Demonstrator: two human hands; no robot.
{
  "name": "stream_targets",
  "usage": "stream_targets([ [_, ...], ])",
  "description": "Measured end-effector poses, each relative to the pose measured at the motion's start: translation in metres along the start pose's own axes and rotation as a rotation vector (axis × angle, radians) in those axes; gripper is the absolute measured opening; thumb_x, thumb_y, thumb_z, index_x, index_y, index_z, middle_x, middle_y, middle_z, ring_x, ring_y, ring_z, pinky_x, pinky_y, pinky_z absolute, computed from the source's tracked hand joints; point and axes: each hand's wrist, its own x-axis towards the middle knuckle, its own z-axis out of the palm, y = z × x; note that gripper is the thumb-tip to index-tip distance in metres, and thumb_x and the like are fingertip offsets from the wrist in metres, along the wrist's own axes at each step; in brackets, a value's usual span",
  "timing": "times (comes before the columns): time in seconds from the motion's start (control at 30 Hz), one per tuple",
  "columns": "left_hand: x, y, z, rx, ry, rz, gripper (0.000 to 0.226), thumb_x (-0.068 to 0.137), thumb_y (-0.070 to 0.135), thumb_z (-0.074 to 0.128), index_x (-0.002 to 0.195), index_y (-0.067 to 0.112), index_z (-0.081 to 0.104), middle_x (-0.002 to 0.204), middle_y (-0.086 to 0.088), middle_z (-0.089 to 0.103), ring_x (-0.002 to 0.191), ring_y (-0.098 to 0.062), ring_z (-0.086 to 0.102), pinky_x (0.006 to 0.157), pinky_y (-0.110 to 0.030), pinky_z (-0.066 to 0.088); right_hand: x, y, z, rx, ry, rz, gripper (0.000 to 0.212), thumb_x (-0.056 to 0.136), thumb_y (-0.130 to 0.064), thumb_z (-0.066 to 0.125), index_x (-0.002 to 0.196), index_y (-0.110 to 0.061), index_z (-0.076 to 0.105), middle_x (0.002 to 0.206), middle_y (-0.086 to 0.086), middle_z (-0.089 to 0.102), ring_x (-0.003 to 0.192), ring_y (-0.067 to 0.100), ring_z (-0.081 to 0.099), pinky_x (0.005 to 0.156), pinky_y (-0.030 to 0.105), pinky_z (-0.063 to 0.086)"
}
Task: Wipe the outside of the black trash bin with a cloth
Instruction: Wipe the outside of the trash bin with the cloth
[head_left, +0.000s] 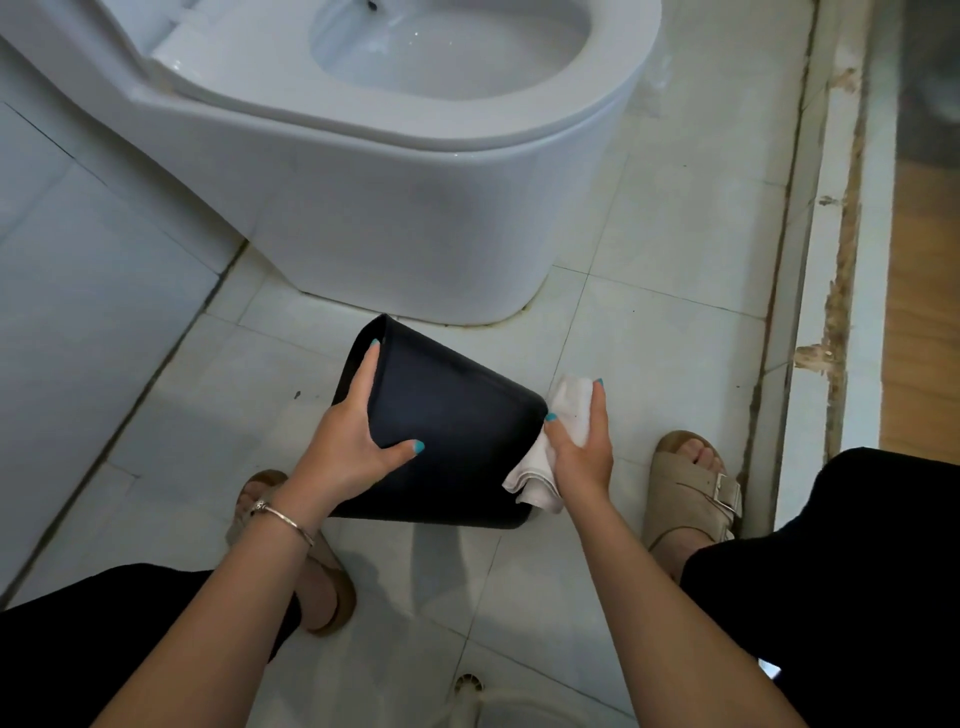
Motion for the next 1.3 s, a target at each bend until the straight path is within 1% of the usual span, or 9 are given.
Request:
stream_targets([
  [0.17,-0.005,0.004,-0.002,0.014,-0.009,0.055,0.105,0.073,0.017,0.084,0.151,0.036,0.016,0.139,0.006,0.049,0.122,-0.016,0.052,0.095,-0.028,0.047,-0.014,-0.022,0.005,0.118,-0.009,-0.093,0.076,0.088,-0.022,0.064,0.147,-0.048,0.024,0.121,-0.026,0.041,0.103,0.004,0.046,0.088,0.021,0.036],
  [0.33,-0.012,0.003,-0.006,0.009,0.007,0.118,0.093,0.069,0.013,0.086,0.141,0.038,0.033,0.125,0.013,0.055,0.117,-0.014,0.056,0.094,-0.028,0.049,-0.030,-0.045,0.011,0.193,-0.058,-0.151,0.076,0.088,-0.021,0.065,0.147,-0.049,0.023,0.128,-0.024,0.039,0.107,0.004,0.046,0.090,0.020,0.036],
  [0.53,-0.021,0.001,-0.007,0.020,0.004,0.202,0.103,0.071,0.010,0.083,0.149,0.041,0.023,0.144,0.016,0.044,0.129,-0.004,0.045,0.107,-0.025,0.039,-0.062,-0.043,0.022,0.008,-0.196,-0.289,0.080,0.084,-0.032,0.065,0.143,-0.058,0.018,0.119,-0.009,0.044,0.111,0.016,0.049,0.097,0.034,0.044],
  [0.73,-0.030,-0.004,-0.010,0.108,-0.070,0.179,0.100,0.074,0.010,0.080,0.140,0.049,0.017,0.130,0.007,0.053,0.116,-0.014,0.057,0.092,-0.028,0.049,-0.084,-0.051,0.020,-0.008,-0.193,-0.392,0.080,0.086,-0.029,0.066,0.147,-0.050,0.019,0.118,-0.010,0.041,0.105,0.006,0.043,0.093,0.025,0.036],
  [0.87,-0.029,0.011,-0.010,-0.024,-0.133,0.193,0.079,0.076,0.010,0.076,0.120,0.059,0.032,0.121,0.009,0.056,0.106,-0.006,0.061,0.093,-0.033,0.050,-0.097,-0.052,0.011,-0.022,-0.198,-0.432,0.081,0.084,-0.031,0.065,0.144,-0.057,0.016,0.120,-0.009,0.043,0.103,0.004,0.042,0.094,0.026,0.037],
  [1.0,-0.028,0.032,0.000,-0.204,-0.041,0.180,0.040,0.080,0.010,0.073,0.103,0.033,0.050,0.109,0.009,0.061,0.103,0.001,0.058,0.096,-0.028,0.044,-0.102,-0.051,0.002,-0.095,-0.204,-0.438,0.082,0.085,-0.034,0.065,0.141,-0.063,0.012,0.119,-0.002,0.047,0.097,0.004,0.041,0.087,0.024,0.036],
  [1.07,-0.025,0.040,0.005,-0.280,0.002,0.156,0.035,0.080,0.012,0.073,0.099,0.029,0.050,0.105,0.005,0.063,0.100,-0.006,0.061,0.095,-0.031,0.046,-0.103,-0.051,0.000,-0.101,-0.212,-0.435,0.082,0.085,-0.035,0.065,0.140,-0.064,0.012,0.120,-0.001,0.047,0.098,0.005,0.041,0.088,0.026,0.037],
  [1.2,-0.020,0.055,0.010,-0.328,0.066,0.098,0.046,0.080,0.017,0.074,0.113,0.032,0.046,0.085,0.004,0.060,0.077,-0.014,0.061,0.081,-0.036,0.050,-0.106,-0.050,-0.002,-0.103,-0.229,-0.429,0.081,0.085,-0.035,0.064,0.140,-0.064,0.011,0.122,-0.001,0.046,0.101,0.007,0.042,0.087,0.026,0.037],
  [1.3,-0.015,0.062,0.011,-0.243,0.107,0.081,0.064,0.081,0.027,0.074,0.133,0.032,0.038,0.076,0.002,0.052,0.065,-0.010,0.049,0.070,-0.027,0.042,-0.109,-0.049,-0.003,-0.097,-0.249,-0.427,0.081,0.085,-0.037,0.063,0.139,-0.066,0.011,0.123,-0.001,0.045,0.109,0.012,0.044,0.090,0.028,0.039],
])
